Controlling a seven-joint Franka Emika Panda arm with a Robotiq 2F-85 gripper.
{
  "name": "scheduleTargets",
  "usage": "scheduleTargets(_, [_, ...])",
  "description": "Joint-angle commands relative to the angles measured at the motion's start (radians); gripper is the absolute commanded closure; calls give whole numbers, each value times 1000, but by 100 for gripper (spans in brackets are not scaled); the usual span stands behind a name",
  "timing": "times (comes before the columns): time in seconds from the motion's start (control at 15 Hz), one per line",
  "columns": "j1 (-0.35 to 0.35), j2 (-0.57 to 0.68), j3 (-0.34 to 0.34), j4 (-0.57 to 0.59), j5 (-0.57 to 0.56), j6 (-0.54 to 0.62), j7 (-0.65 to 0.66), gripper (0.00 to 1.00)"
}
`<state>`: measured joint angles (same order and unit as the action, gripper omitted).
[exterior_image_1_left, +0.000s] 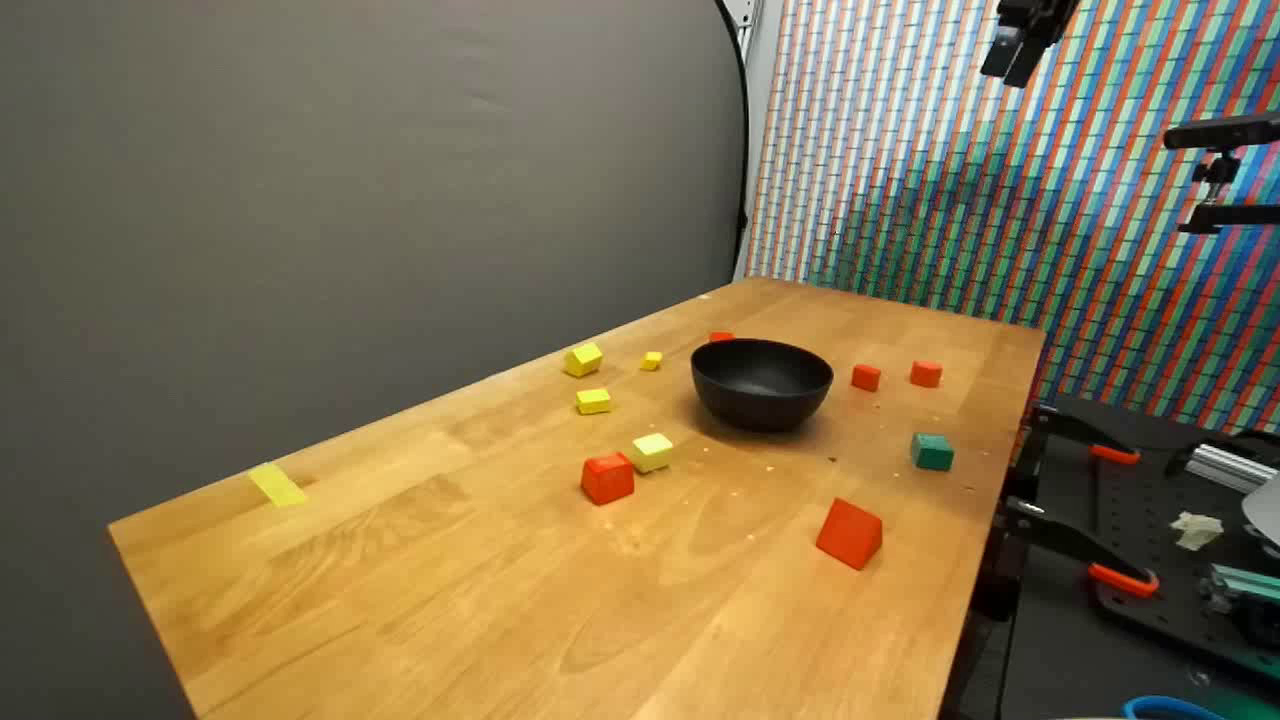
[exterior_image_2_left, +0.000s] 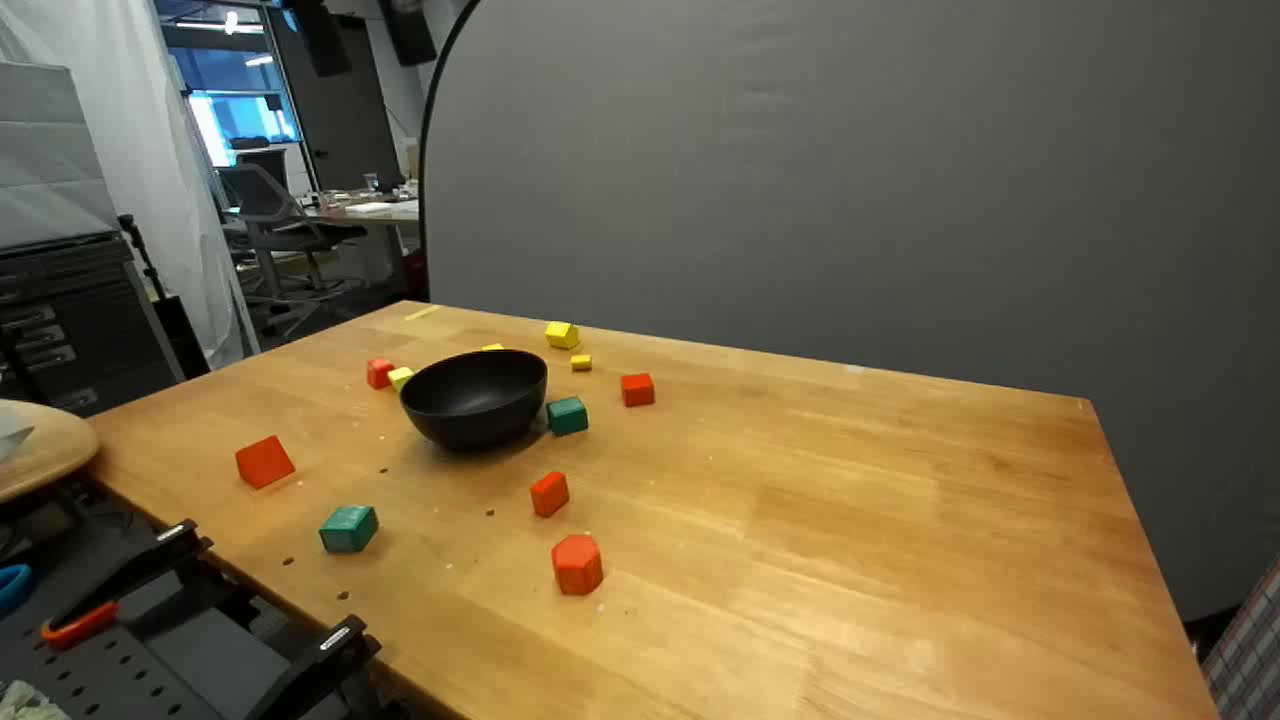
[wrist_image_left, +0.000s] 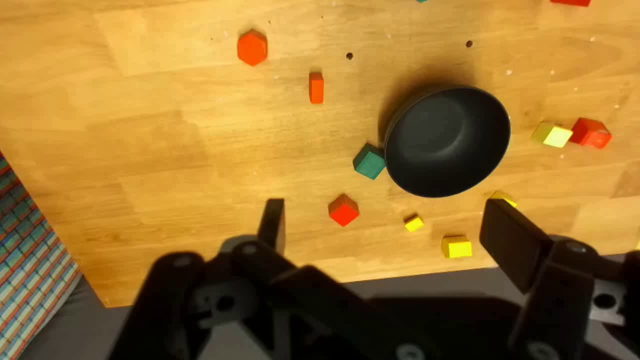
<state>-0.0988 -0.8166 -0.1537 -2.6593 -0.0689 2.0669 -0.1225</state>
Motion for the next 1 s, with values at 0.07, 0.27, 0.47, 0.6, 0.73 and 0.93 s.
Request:
scheduleTargets(0.07, [-3, -1, 3, 14, 3, -2, -2, 0])
scheduleTargets(0.27, [-3, -4, 3, 21, 3, -2, -2, 0])
scheduleTargets(0.47, [30, 84, 30, 42, 8, 104, 6, 0])
scheduleTargets(0.6, [78, 219, 70, 74, -14, 279, -20, 0])
scheduleTargets(0.73, [110, 324, 94, 104, -17, 424, -42, 0])
scheduleTargets(0.93, [153, 514, 131, 187, -5, 584, -50, 0])
